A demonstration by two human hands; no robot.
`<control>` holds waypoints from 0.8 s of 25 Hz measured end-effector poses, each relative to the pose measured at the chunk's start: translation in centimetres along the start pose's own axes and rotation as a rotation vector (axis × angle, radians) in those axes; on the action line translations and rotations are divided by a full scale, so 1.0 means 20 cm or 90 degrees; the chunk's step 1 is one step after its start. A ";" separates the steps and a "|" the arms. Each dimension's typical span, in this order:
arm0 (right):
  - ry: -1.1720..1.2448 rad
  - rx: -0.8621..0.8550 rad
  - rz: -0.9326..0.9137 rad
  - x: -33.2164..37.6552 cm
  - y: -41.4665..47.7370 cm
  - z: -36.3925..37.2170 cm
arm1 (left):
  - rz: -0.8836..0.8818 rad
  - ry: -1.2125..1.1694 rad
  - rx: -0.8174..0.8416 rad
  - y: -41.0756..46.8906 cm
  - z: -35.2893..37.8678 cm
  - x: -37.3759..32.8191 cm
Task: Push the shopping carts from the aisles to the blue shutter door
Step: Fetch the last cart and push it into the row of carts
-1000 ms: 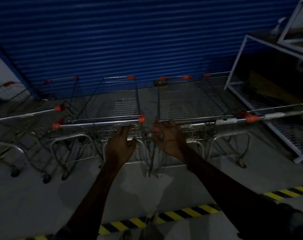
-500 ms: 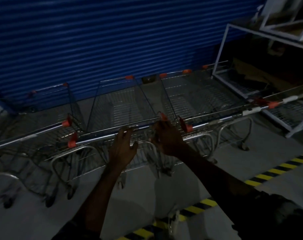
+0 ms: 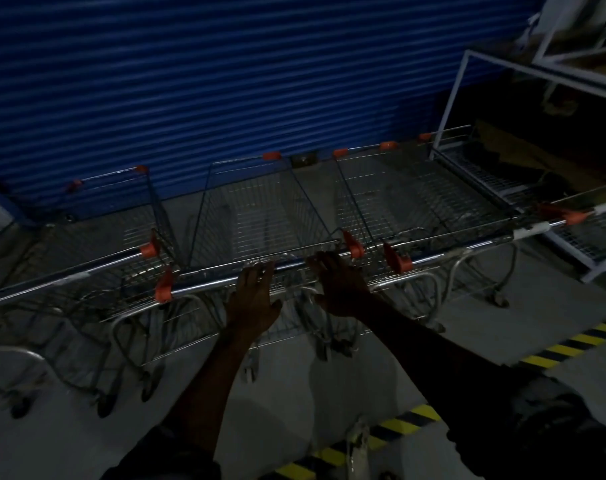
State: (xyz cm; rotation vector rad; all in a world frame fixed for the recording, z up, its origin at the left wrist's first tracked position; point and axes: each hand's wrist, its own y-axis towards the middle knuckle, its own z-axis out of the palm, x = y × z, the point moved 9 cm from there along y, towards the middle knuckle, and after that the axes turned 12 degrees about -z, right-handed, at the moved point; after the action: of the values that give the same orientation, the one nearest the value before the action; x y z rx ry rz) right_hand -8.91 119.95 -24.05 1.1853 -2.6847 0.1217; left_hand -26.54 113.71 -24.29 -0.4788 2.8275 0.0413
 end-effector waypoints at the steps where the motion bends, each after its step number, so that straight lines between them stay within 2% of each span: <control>1: 0.003 -0.001 0.018 -0.02 0.00 0.01 | 0.016 0.016 -0.014 0.01 0.00 -0.01; 5: -0.079 -0.040 0.010 -0.04 -0.01 -0.06 | 0.027 0.069 -0.007 0.05 -0.02 -0.03; 8: -0.071 -0.082 0.011 -0.05 -0.02 -0.10 | 0.040 0.117 -0.026 0.06 -0.05 -0.07; 11: -0.061 -0.116 0.005 -0.09 -0.06 -0.09 | 0.062 0.056 -0.058 0.07 -0.04 -0.05; 14: -0.097 -0.147 0.010 -0.09 -0.11 -0.09 | 0.079 -0.022 -0.042 0.06 0.03 -0.01; 20: -0.152 -0.174 0.019 -0.12 -0.17 -0.10 | 0.133 0.005 -0.071 -0.02 0.10 -0.03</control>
State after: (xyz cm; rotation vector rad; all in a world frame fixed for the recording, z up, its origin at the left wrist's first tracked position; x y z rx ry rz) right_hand -4.61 119.73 -22.69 1.1376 -2.8014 -0.3934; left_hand -25.37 113.67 -26.14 -0.2045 2.8823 0.2397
